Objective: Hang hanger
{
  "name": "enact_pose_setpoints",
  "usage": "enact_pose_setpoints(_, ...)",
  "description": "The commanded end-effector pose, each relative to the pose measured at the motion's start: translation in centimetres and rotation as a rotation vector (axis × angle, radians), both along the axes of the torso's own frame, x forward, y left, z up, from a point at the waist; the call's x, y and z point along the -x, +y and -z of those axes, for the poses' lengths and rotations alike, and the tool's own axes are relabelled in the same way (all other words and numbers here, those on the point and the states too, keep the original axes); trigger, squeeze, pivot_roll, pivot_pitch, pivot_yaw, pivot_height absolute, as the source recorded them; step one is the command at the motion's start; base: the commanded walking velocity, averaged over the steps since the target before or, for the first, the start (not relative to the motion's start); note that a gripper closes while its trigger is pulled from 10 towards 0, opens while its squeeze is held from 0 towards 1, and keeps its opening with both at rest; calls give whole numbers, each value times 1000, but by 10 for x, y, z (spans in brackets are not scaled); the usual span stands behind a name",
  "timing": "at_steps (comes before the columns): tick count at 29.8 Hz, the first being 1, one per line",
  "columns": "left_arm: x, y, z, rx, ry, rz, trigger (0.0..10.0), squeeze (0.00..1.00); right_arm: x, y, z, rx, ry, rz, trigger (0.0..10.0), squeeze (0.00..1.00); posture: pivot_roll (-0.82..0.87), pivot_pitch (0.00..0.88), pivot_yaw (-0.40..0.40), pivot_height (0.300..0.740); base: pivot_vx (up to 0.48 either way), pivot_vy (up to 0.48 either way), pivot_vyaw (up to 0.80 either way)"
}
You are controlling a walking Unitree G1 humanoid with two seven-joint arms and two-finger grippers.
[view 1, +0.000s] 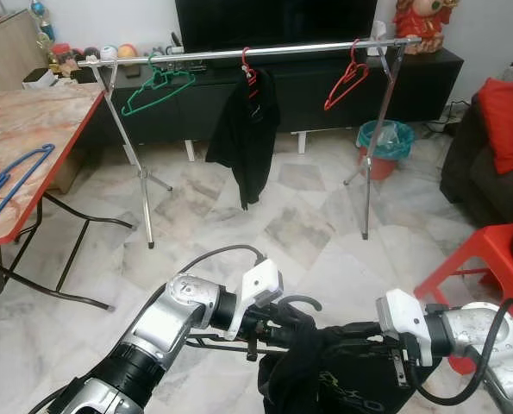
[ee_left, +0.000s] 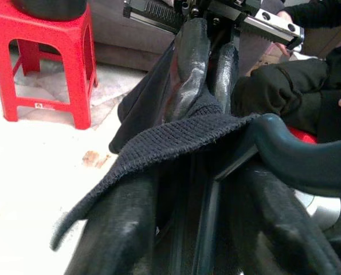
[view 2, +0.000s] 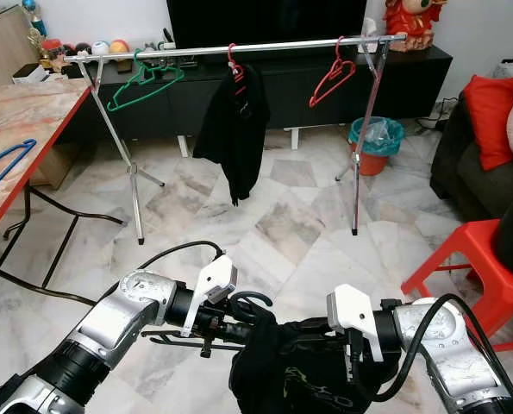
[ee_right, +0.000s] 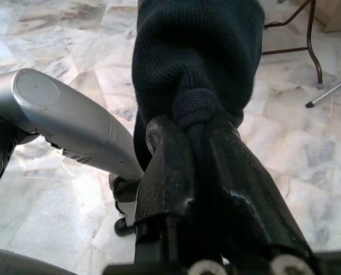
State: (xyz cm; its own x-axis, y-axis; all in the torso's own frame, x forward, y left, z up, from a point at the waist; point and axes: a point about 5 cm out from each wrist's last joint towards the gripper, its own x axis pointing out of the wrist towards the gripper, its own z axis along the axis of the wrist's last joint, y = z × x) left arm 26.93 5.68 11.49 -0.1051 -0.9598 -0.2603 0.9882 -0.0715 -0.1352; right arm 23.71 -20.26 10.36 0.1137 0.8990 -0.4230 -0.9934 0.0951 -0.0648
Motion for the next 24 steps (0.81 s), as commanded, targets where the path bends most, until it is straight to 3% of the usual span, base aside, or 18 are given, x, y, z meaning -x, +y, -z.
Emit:
enact_pose_setpoints(1, -5, 3, -14, 17, -53, 18, 10000, 1000, 0, 4, -1, 10, -18, -20, 10000, 0, -45, 1, 73, 740, 0, 0, 0)
enact_pose_setpoints(16, -6, 30, -9, -81, -48, 39, 10000, 1000, -2, -5, 10, 63, -16, 49, 10000, 0, -39, 5, 73, 740, 0, 0, 0)
enact_pose_setpoints(24, -13, 41, 1, -174, -85, -18, 10000, 1000, -2, -9, 15, 85, -9, 68, 10000, 0, -37, 4, 71, 740, 0, 0, 0)
